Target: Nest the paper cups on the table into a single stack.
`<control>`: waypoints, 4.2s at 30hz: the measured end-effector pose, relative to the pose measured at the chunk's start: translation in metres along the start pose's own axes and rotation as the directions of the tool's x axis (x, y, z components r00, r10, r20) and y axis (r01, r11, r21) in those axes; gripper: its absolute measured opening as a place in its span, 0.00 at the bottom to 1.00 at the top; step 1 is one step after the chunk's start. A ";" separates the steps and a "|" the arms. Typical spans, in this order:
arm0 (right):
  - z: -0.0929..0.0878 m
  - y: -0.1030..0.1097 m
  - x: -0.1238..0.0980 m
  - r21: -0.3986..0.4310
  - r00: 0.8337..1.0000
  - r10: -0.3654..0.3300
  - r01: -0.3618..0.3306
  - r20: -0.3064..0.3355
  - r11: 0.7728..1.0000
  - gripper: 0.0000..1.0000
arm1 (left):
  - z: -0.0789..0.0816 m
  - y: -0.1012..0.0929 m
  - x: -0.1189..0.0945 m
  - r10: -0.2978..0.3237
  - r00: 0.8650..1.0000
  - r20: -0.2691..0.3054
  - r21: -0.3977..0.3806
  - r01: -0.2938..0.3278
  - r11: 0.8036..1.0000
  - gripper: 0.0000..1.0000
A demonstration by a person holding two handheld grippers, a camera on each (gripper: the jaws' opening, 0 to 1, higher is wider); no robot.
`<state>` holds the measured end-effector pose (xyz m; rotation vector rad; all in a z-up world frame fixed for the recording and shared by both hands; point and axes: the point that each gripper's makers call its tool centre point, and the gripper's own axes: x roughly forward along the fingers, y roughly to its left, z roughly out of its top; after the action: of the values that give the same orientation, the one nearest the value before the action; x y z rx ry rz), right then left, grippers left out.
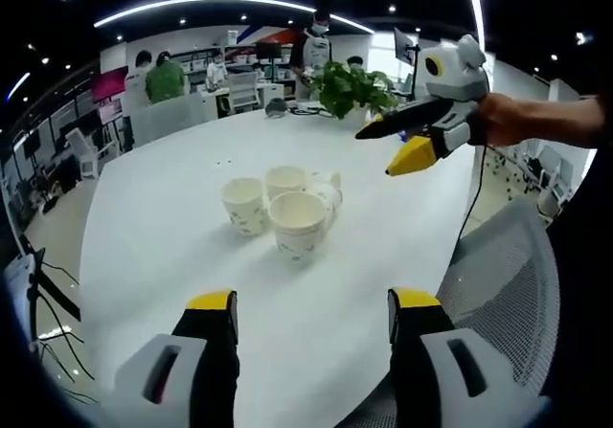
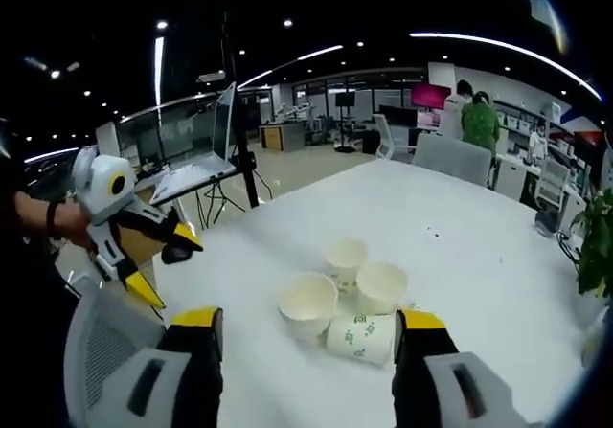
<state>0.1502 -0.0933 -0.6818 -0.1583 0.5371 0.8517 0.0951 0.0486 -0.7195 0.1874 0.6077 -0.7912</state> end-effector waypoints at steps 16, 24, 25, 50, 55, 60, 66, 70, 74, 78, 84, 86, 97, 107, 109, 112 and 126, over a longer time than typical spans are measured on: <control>0.032 -0.015 0.024 0.001 1.000 0.021 -0.021 -0.007 1.000 0.60 | 0.002 -0.001 -0.002 0.005 1.000 0.007 0.006 -0.005 1.000 0.62; 0.045 -0.027 0.050 0.023 0.998 0.042 -0.041 -0.055 0.999 0.56 | -0.002 -0.003 -0.004 0.003 1.000 0.002 0.003 -0.003 1.000 0.62; 0.045 -0.029 0.052 0.033 0.997 0.047 -0.045 -0.066 0.998 0.55 | -0.002 -0.003 -0.004 0.003 1.000 0.002 0.001 -0.003 1.000 0.62; 0.045 -0.024 0.133 0.049 0.959 0.105 -0.096 -0.265 0.994 0.50 | -0.002 -0.001 -0.004 0.010 1.000 0.016 -0.012 -0.010 1.000 0.62; 0.038 -0.018 0.155 0.070 0.949 0.113 -0.097 -0.294 0.993 0.46 | -0.001 -0.003 -0.004 0.008 1.000 0.020 -0.014 -0.007 1.000 0.62; 0.027 -0.011 0.172 0.081 0.934 0.092 -0.067 -0.346 0.994 0.46 | -0.004 -0.001 -0.004 0.008 1.000 0.016 -0.014 -0.007 1.000 0.62; 0.017 -0.014 0.184 0.109 0.918 0.060 -0.019 -0.392 0.994 0.46 | -0.004 -0.001 -0.003 0.008 1.000 0.025 -0.024 -0.007 1.000 0.62; 0.007 -0.013 0.198 0.091 0.900 0.057 -0.020 -0.432 0.996 0.46 | -0.003 -0.002 -0.005 0.010 1.000 0.028 -0.031 -0.009 0.999 0.62; -0.002 -0.016 0.208 0.055 0.877 0.055 -0.033 -0.477 0.998 0.45 | -0.001 -0.006 -0.009 0.006 0.999 0.034 -0.041 -0.005 0.999 0.62; -0.007 -0.019 0.214 0.008 0.861 0.041 -0.043 -0.507 0.999 0.43 | -0.001 -0.005 -0.011 0.008 1.000 0.030 -0.039 -0.006 0.999 0.62; -0.021 -0.025 0.220 -0.064 0.819 0.018 -0.067 -0.573 0.996 0.41 | -0.002 -0.003 -0.012 0.002 1.000 0.030 -0.040 -0.001 0.999 0.62; -0.023 -0.021 0.220 -0.092 0.809 0.016 -0.086 -0.588 0.992 0.40 | -0.003 -0.001 -0.012 0.002 1.000 0.030 -0.045 -0.001 0.999 0.61; -0.038 -0.018 0.223 -0.220 0.776 -0.012 -0.164 -0.630 0.962 0.01 | -0.001 -0.004 -0.010 -0.012 0.999 0.032 -0.048 0.014 0.999 0.59; -0.014 -0.016 0.210 -0.221 0.820 0.001 -0.155 -0.572 0.963 0.00 | -0.003 -0.001 -0.010 -0.002 1.000 0.028 -0.054 0.004 0.999 0.58; -0.011 -0.015 0.210 -0.213 0.831 0.006 -0.150 -0.556 0.966 0.00 | -0.003 0.000 -0.009 0.001 1.000 0.027 -0.058 0.000 0.998 0.58; -0.005 -0.016 0.204 -0.216 0.839 0.006 -0.147 -0.543 0.965 0.00 | -0.002 0.000 -0.008 0.002 1.000 0.030 -0.056 -0.001 0.998 0.58; 0.014 -0.024 0.195 -0.218 0.871 0.017 -0.141 -0.490 0.966 0.00 | 0.001 0.007 0.002 -0.003 1.000 0.023 -0.046 0.004 0.999 0.61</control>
<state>0.2782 0.0274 -0.7715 -0.5962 0.9134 0.9625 0.1017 0.0517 -0.7204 0.1348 0.6044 -0.7813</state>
